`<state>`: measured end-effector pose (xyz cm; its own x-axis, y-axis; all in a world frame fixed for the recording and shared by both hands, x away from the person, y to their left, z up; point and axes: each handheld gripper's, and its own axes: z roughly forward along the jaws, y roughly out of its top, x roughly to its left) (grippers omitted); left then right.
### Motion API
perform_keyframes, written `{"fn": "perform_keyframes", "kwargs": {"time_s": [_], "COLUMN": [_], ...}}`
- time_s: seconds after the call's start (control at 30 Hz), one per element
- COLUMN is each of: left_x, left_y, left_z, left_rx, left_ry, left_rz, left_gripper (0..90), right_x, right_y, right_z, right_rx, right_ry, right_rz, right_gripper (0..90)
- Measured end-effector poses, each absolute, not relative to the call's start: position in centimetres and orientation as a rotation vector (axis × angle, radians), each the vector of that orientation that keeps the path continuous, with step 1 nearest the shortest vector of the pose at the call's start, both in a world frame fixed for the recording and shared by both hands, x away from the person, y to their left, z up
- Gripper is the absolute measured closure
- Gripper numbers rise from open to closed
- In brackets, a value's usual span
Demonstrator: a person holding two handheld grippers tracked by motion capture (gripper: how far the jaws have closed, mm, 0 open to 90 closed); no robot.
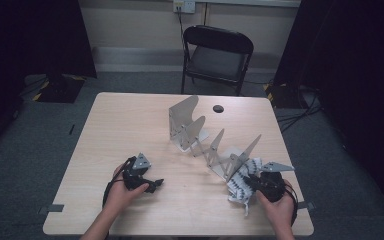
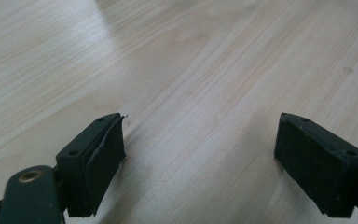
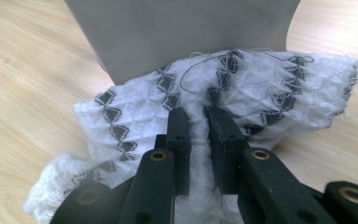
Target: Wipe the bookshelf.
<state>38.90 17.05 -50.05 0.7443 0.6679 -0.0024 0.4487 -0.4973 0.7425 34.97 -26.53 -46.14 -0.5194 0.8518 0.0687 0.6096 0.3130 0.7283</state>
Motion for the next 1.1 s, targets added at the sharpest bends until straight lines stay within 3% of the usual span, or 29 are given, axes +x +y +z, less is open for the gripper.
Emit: {"fn": "perform_keyframes", "kwargs": {"time_s": [0.77, 1.1], "left_x": [38.9, 38.9], "left_y": [17.0, 17.0], "left_z": [-50.1, -50.0], "left_rx": [2.180, 2.181], "left_ry": [0.835, 0.834], "left_rz": [0.367, 0.367], "left_gripper": [15.3, 15.2], "right_x": [33.8, 33.2], "right_y": [-26.8, -26.5], "right_z": [-42.2, -38.3], "right_rx": [1.251, 1.195], "right_ry": [2.230, 2.183], "right_rz": [1.102, 1.178], "right_gripper": [80.1, 80.1]}}
